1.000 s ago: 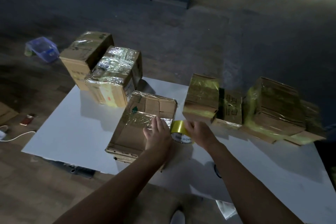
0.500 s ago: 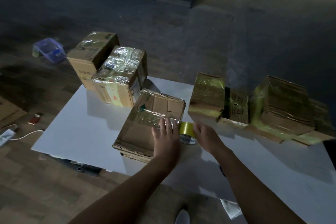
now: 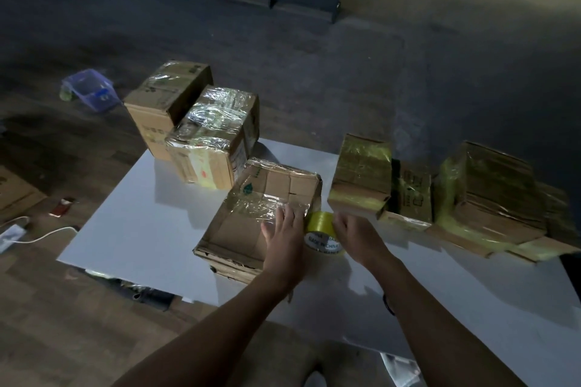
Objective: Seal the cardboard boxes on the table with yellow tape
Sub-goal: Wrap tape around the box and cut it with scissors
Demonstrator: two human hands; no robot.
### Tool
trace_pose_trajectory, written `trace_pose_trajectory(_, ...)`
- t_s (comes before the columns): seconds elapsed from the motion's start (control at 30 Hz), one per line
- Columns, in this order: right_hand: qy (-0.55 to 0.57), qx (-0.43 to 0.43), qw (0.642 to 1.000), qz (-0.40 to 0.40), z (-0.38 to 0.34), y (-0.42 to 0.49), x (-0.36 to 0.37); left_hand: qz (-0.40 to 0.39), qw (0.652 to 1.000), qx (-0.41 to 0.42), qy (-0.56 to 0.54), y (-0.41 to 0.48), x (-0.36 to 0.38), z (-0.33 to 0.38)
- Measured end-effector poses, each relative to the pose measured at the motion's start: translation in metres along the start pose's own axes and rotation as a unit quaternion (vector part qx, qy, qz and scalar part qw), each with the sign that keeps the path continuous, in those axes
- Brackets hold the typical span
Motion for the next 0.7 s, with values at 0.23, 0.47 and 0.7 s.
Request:
trace_pose_trajectory(0.23, 0.088, -0.049, 0.990, 0.095, -0.058, 0.019, -0.028, 0.093, 0.966, -0.065, -0.234, 0.021, -0.073, -0.019)
trace_pose_trajectory(0.47, 0.084, -0.161, 0.983, 0.028, -0.128, 0.024, -0.025, 0.021, 0.933, -0.140, -0.331, 0.012, -0.086, -0.054)
trace_pose_trajectory(0.7, -0.049, -0.138, 0.988, 0.057, -0.125, 0.030, -0.020, 0.020, 0.901, -0.221, -0.373, 0.000, -0.078, -0.089)
Point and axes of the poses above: each hand's wrist, its own y-axis towards the middle knuckle, its own x-axis out of the palm, z = x × y, the point moved 9 cm from there along y, towards the middle knuckle, and after that the axes turned 11 degrees about z, right-handed, at the moved point
